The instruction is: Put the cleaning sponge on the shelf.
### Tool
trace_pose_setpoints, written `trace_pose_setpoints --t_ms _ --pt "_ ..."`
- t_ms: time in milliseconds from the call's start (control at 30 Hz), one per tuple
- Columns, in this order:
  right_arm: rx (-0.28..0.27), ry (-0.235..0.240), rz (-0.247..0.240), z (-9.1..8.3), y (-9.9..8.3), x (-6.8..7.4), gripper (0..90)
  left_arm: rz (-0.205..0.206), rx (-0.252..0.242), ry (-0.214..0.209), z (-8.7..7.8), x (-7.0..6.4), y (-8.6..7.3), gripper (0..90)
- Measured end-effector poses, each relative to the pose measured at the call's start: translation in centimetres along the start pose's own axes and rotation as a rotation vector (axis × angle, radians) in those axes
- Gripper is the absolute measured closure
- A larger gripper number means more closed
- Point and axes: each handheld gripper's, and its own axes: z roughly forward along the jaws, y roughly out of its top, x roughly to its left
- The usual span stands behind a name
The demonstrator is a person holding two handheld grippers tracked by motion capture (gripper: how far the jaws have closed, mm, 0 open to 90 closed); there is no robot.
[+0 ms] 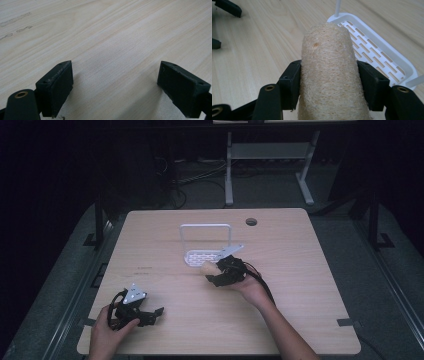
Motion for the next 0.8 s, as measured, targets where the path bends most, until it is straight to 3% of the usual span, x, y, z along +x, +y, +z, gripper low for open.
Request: trace_pose_setpoints --t_ms 800 --pt "-0.007 -0.068 0.046 2.4 2.2 -1.3 39.5 0.002 0.001 0.001 0.0 0.0 0.0 12.8"
